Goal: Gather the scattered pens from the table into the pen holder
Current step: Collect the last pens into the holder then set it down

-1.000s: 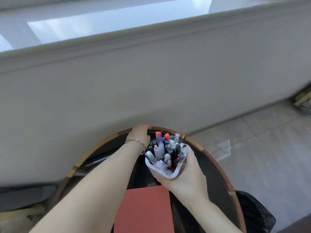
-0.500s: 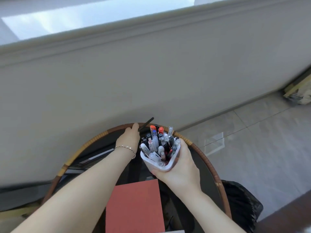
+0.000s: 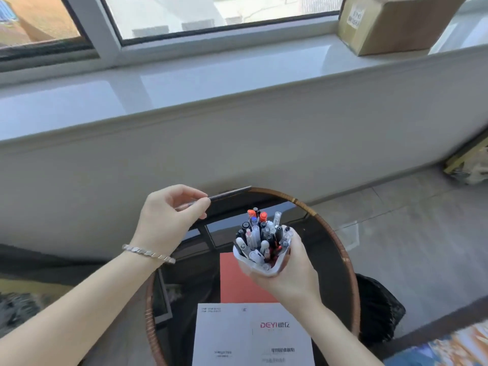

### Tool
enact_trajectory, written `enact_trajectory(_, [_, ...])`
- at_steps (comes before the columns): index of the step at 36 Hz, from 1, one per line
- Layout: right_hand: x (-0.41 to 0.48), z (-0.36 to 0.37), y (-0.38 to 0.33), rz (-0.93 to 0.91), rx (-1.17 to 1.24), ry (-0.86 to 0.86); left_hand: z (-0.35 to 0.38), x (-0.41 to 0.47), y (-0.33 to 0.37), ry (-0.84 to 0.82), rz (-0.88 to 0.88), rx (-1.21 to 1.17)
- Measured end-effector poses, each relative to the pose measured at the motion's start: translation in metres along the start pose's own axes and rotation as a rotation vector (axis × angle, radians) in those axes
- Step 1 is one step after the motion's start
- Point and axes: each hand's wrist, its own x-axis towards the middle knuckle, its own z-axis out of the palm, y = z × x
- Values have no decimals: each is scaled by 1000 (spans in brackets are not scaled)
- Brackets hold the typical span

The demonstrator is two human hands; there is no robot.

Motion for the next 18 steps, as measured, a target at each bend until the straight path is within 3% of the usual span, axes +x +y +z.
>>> enact_trajectory(7, [-44, -7, -14, -58, -57, -7, -61, -67, 51, -237, 162, 42])
enact_trajectory(10, [-58, -6, -16, -92, -72, -2, -66, -82, 47, -343, 264, 315])
enact_trajectory(13, [-71, -3, -20, -115, -65, 6, -57, -87, 36, -346, 402, 633])
enact_trajectory(16, [-79, 2, -24, -121, -85, -12, -35, -93, 25, -334, 532, 666])
enact_trajectory(18, [-82, 6, -25, -140, -101, -14, -15, -98, 17, -236, 596, 598])
